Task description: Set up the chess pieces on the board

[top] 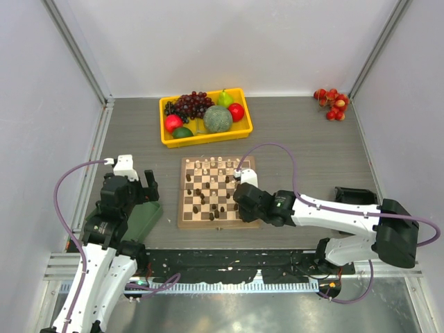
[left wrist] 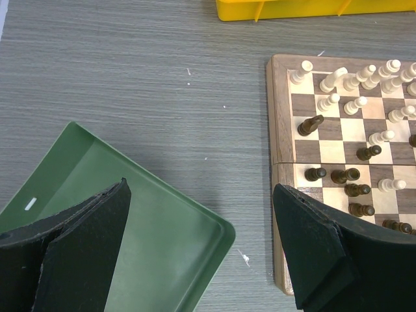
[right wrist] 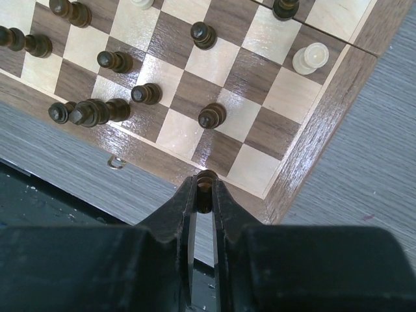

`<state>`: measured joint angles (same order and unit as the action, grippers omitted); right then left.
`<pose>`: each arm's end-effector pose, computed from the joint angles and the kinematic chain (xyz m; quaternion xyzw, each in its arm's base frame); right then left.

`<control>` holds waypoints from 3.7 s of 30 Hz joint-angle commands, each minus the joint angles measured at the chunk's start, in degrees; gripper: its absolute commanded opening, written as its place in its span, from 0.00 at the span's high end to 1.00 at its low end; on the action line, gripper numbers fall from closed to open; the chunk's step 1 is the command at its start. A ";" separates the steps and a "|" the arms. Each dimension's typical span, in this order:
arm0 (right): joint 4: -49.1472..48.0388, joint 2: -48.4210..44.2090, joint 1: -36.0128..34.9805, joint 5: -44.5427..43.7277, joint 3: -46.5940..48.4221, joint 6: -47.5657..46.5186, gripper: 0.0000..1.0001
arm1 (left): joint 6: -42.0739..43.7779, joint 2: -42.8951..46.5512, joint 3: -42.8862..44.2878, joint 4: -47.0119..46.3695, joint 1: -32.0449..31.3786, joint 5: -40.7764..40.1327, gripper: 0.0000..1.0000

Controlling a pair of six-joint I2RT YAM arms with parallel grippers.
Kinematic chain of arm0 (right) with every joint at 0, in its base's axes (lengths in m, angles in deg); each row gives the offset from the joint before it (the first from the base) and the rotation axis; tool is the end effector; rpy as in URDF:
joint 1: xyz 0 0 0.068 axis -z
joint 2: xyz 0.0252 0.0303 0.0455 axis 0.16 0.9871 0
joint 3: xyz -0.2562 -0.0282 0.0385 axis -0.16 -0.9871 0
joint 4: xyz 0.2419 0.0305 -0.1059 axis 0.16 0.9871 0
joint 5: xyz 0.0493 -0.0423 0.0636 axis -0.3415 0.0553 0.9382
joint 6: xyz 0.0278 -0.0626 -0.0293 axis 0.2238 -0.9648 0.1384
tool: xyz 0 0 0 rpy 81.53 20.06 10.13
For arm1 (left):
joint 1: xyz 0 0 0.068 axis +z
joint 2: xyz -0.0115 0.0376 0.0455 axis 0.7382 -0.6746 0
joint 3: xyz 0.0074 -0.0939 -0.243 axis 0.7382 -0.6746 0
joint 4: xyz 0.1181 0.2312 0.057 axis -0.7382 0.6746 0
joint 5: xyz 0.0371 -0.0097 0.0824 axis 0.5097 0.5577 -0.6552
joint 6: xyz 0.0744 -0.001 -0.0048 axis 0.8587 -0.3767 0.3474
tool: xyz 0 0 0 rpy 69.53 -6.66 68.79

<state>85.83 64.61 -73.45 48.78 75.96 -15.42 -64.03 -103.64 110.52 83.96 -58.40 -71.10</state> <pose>0.1372 0.2409 0.1882 -0.1866 0.9229 0.1383 0.3070 0.1595 -0.0212 0.2561 -0.0513 0.8542 -0.0423 0.5157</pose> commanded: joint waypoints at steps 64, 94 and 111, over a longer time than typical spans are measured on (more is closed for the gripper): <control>-2.21 11.82 1.14 -4.50 8.92 -4.96 0.71 | 0.47 0.08 0.06 -1.24 -0.16 0.82 0.01; -5.47 8.83 -0.96 3.41 5.58 -4.26 0.80 | 0.47 -0.18 -0.02 -1.32 -0.24 1.09 0.01; -4.85 7.17 -1.23 0.95 9.35 -6.81 0.56 | 0.47 -0.10 0.06 -1.32 -0.16 1.09 0.01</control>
<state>82.00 74.54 -74.35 51.77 81.45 -20.97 -64.05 -103.69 110.52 83.94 -58.40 -70.90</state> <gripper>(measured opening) 0.410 0.991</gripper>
